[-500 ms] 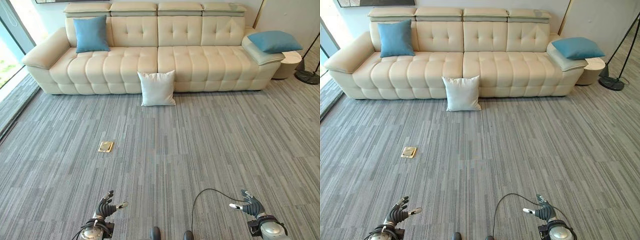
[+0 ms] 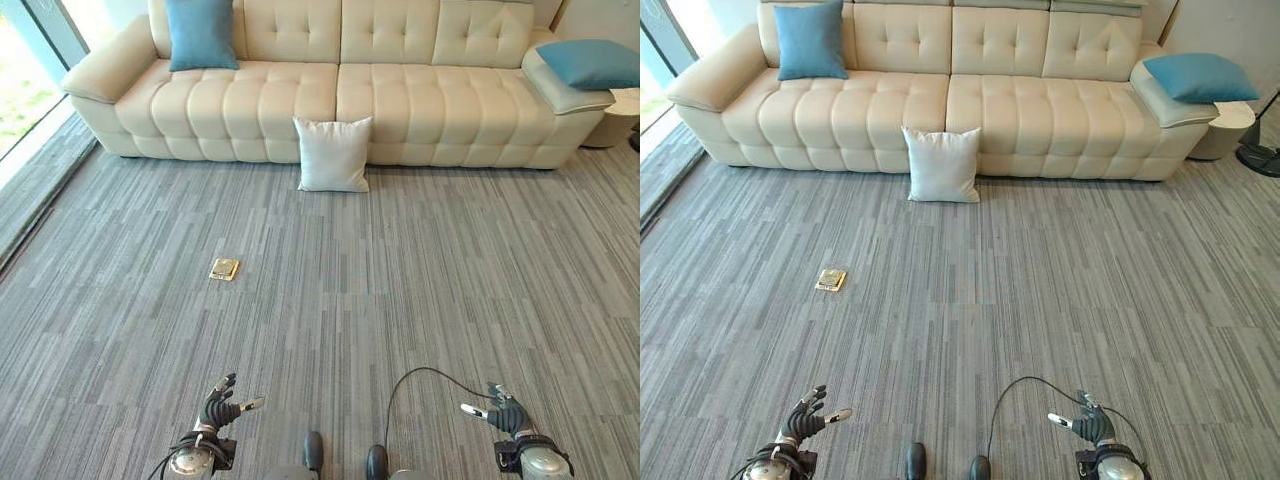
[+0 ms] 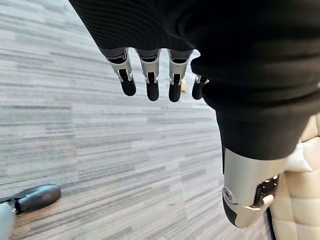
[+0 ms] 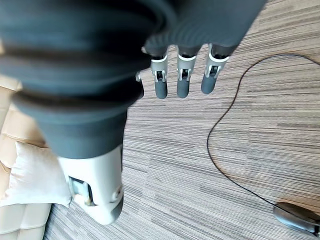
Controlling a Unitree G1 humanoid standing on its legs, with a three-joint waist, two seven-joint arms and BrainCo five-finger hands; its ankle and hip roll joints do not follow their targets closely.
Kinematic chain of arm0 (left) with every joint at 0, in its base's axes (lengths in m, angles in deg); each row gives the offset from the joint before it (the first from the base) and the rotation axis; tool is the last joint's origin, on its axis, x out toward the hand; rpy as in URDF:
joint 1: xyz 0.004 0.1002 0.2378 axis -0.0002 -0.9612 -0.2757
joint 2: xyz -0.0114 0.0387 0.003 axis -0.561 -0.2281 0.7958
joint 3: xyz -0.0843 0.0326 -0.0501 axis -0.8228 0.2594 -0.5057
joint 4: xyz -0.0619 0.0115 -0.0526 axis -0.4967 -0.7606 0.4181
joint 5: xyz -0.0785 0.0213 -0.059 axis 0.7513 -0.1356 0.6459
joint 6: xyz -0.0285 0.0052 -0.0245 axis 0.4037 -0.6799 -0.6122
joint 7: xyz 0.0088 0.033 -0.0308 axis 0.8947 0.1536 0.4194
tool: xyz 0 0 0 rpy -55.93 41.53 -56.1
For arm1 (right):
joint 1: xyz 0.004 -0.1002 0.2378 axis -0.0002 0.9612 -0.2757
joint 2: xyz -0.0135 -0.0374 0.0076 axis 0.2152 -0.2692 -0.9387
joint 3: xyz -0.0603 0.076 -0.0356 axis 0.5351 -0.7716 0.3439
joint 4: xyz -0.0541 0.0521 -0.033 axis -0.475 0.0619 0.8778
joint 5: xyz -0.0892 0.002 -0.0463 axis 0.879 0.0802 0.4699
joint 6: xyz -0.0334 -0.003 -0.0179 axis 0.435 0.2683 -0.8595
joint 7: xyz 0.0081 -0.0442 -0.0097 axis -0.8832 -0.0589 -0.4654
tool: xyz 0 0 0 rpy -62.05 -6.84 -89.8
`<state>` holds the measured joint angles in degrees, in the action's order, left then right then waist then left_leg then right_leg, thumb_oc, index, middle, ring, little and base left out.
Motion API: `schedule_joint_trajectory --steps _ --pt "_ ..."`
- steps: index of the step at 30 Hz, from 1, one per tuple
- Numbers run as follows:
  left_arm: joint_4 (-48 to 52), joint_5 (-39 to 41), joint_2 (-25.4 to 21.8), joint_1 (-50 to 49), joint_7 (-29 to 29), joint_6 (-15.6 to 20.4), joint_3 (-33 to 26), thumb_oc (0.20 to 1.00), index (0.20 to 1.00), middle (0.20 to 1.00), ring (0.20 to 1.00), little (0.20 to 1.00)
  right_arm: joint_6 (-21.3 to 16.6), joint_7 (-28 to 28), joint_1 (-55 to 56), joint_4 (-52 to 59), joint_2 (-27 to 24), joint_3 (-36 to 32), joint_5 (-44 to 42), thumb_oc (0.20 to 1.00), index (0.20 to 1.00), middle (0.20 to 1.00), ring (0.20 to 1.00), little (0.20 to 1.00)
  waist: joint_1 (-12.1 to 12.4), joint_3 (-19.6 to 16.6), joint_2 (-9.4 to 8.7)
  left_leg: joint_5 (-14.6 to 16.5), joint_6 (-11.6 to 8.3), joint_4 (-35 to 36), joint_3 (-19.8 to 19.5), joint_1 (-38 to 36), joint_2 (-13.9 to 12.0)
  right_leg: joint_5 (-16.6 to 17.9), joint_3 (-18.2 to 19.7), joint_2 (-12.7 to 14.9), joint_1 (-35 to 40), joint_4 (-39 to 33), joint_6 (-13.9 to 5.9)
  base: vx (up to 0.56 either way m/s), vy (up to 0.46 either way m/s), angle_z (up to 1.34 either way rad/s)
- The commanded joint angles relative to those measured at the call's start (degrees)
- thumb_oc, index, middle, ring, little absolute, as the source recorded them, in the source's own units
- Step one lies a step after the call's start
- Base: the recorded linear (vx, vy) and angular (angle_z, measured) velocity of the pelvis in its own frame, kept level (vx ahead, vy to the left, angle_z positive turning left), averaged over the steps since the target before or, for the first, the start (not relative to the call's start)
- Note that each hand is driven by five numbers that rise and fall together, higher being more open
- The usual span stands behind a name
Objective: Pick up all the scattered cushions and arrange them neatly on the sofa.
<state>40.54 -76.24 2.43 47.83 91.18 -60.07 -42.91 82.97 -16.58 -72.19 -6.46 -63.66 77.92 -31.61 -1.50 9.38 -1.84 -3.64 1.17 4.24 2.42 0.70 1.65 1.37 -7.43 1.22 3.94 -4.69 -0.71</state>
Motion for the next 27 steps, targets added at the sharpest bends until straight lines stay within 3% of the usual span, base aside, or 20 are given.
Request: schedule_joint_trajectory --steps 1,2,4,6,8,12,13,17,18,19,20,21,22,24,25,26,27 --pt "2.48 1.72 -1.94 2.36 0.75 2.03 -1.47 1.000 1.000 1.000 1.000 1.000 -1.22 1.35 -3.89 2.04 -0.93 0.51 0.39 1.000 1.000 1.000 1.000 1.000 0.90 -0.78 -2.03 11.61 -2.14 -11.00 3.06 0.65 -1.16 -5.87 4.58 3.82 -2.33 7.95 -6.64 0.13 0.195 -0.39" --pt "3.17 2.00 -2.36 2.61 0.80 1.98 -1.67 1.000 1.000 1.000 1.000 1.000 -1.09 1.16 -4.92 2.41 -0.65 1.31 0.76 1.000 1.000 1.000 1.000 1.000 1.22 -0.60 -2.40 12.54 -1.14 -11.46 3.00 0.60 -0.46 -5.28 5.64 4.32 -4.00 11.14 -7.97 0.13 0.195 -0.54" --pt "3.82 1.91 -2.69 2.76 0.85 1.90 -1.76 1.000 1.000 1.000 1.000 1.000 -0.97 0.99 -5.43 2.83 -0.49 1.68 1.06 1.000 1.000 1.000 1.000 1.000 1.16 -0.36 -2.52 12.96 -0.57 -11.42 2.87 0.39 -0.19 -4.67 6.14 4.44 -5.40 13.91 -8.67 0.10 0.161 -0.37" --pt "4.47 1.78 -3.48 3.81 1.10 1.83 -2.12 1.000 1.000 1.000 1.000 1.000 -1.04 0.64 -6.88 4.13 -0.37 3.08 1.78 1.000 1.000 1.000 1.000 1.000 0.60 0.95 -2.39 13.92 0.79 -11.02 2.66 -1.05 -0.12 -1.89 7.03 4.42 -10.75 23.45 -9.89 0.14 0.200 -0.17" --pt "3.41 1.87 -3.06 4.70 1.49 1.85 -2.14 1.000 1.000 1.000 1.000 1.000 -0.92 0.37 -7.36 5.00 -0.05 3.69 1.88 1.000 1.000 1.000 1.000 1.000 -0.23 1.61 -2.07 14.21 0.80 -9.98 2.06 -3.79 -0.21 -1.78 6.23 3.25 -14.51 26.03 -9.08 0.26 0.150 -0.06" --pt "2.86 1.82 -2.80 5.38 1.73 2.16 -1.36 1.000 1.000 1.000 1.000 1.000 -1.42 0.48 -7.43 6.24 -0.96 4.77 2.05 1.000 1.000 1.000 1.000 1.000 -2.29 2.56 -1.71 14.87 0.40 -7.62 0.32 -9.17 0.69 -1.45 2.82 0.99 -18.48 17.44 -8.16 0.42 0.046 0.09" --pt "2.87 1.37 -2.43 5.58 1.49 1.93 -0.90 1.000 1.000 1.000 1.000 1.000 -1.22 0.42 -6.92 6.56 -1.11 4.86 2.17 1.000 1.000 1.000 1.000 1.000 -3.45 2.70 -1.90 15.59 -0.06 -6.40 -1.10 -11.90 1.45 -0.08 1.57 0.21 -20.84 11.98 -8.68 0.30 -0.017 0.16" --pt "2.82 0.45 -2.01 5.56 1.14 1.85 -0.49 1.000 1.000 1.000 1.000 1.000 -0.98 0.06 -5.31 7.51 -1.47 4.43 2.56 1.000 1.000 1.000 1.000 1.000 -4.80 2.79 -1.37 16.10 -1.41 -6.46 -3.67 -15.33 1.26 1.15 -1.63 0.13 -22.34 9.31 -8.27 0.44 -0.085 0.48" --pt "2.83 -0.02 -1.70 4.97 0.24 1.72 0.15 1.000 1.000 1.000 1.000 1.000 -0.85 -0.37 -3.45 8.74 -1.77 3.96 2.71 1.000 1.000 1.000 1.000 1.000 -5.15 2.20 -0.92 15.07 -2.77 -8.63 -5.20 -16.31 0.65 1.02 -0.48 -0.12 -20.68 10.48 -6.50 0.55 -0.215 0.53" --pt "1.82 -0.16 -1.19 4.96 0.32 1.59 0.43 1.000 1.000 1.000 1.000 1.000 -1.05 -0.43 -2.60 8.74 -1.61 3.57 2.72 1.000 1.000 1.000 1.000 1.000 -5.75 1.71 -0.41 11.39 -4.70 -11.72 -5.75 -15.56 0.05 1.18 0.56 -1.05 -20.13 11.62 -5.58 0.42 -0.188 0.73" --pt "1.81 -0.16 -1.21 4.96 0.32 1.59 0.43 1.000 1.000 1.000 1.000 1.000 -1.05 -0.43 -2.60 8.75 -1.59 3.57 2.72 1.000 1.000 1.000 1.000 1.000 -5.85 1.58 -0.58 11.21 -4.68 -11.69 -5.87 -15.37 0.23 1.29 0.55 -0.84 -20.26 11.55 -5.60 0.26 -0.130 1.00" --pt "1.68 0.10 -1.04 4.99 0.07 1.52 0.51 1.000 1.000 1.000 1.000 1.000 -1.00 -0.47 -1.96 8.97 -1.50 3.18 2.94 1.000 1.000 1.000 1.000 1.000 -5.99 1.41 -0.30 8.42 -6.54 -14.47 -5.27 -14.46 -0.75 0.63 0.26 -0.82 -19.51 12.15 -5.10 0.40 -0.179 1.06" --pt "1.71 0.40 -0.96 4.86 -0.72 1.33 1.36 1.000 1.000 1.000 1.000 1.000 -1.34 -0.27 -1.10 8.75 -1.89 3.27 2.29 1.000 1.000 1.000 1.000 1.000 -6.44 1.31 0.36 2.51 -8.08 -22.98 -3.95 -10.95 -3.66 -2.42 0.56 -1.50 -17.09 13.55 -2.51 0.40 -0.179 0.88" --pt "1.71 0.40 -1.00 4.86 -0.72 1.33 1.35 1.000 1.000 1.000 1.000 1.000 -1.35 -0.27 -1.11 8.75 -1.85 3.27 2.29 1.000 1.000 1.000 1.000 1.000 -6.56 1.13 0.18 2.31 -8.04 -22.92 -4.06 -10.70 -3.46 -2.30 0.53 -1.28 -17.26 13.47 -2.54 0.35 -0.161 0.48" --pt "0.42 -0.23 -1.45 6.52 -0.95 1.36 2.53 1.000 1.000 1.000 1.000 1.000 -1.49 -0.03 -1.10 8.84 -2.41 3.57 1.79 1.000 1.000 1.000 1.000 1.000 -6.07 1.87 -0.79 0.78 -6.62 -33.73 -0.09 -4.00 -5.35 -5.34 2.15 -1.49 -12.67 13.71 -0.54 0.43 -0.193 0.02" --pt "0.39 -0.23 -1.47 6.55 -0.95 1.37 2.53 1.000 1.000 1.000 1.000 1.000 -1.49 -0.03 -1.12 8.84 -2.38 3.56 1.79 1.000 1.000 1.000 1.000 1.000 -6.10 1.77 -0.88 0.66 -6.58 -33.72 -0.09 -3.81 -5.24 -5.24 2.15 -1.37 -12.81 13.65 -0.56 0.57 -0.256 0.01" --pt "0.50 -0.33 -1.71 7.01 -1.20 1.29 2.95 1.000 1.000 1.000 1.000 1.000 -1.38 -0.06 -0.99 9.28 -2.53 3.37 1.76 1.000 1.000 1.000 1.000 1.000 -5.52 2.23 -1.81 2.89 -5.16 -34.93 2.20 -0.21 -5.97 -5.69 2.59 -0.84 -10.93 13.09 -0.56 0.28 -0.108 -0.21"
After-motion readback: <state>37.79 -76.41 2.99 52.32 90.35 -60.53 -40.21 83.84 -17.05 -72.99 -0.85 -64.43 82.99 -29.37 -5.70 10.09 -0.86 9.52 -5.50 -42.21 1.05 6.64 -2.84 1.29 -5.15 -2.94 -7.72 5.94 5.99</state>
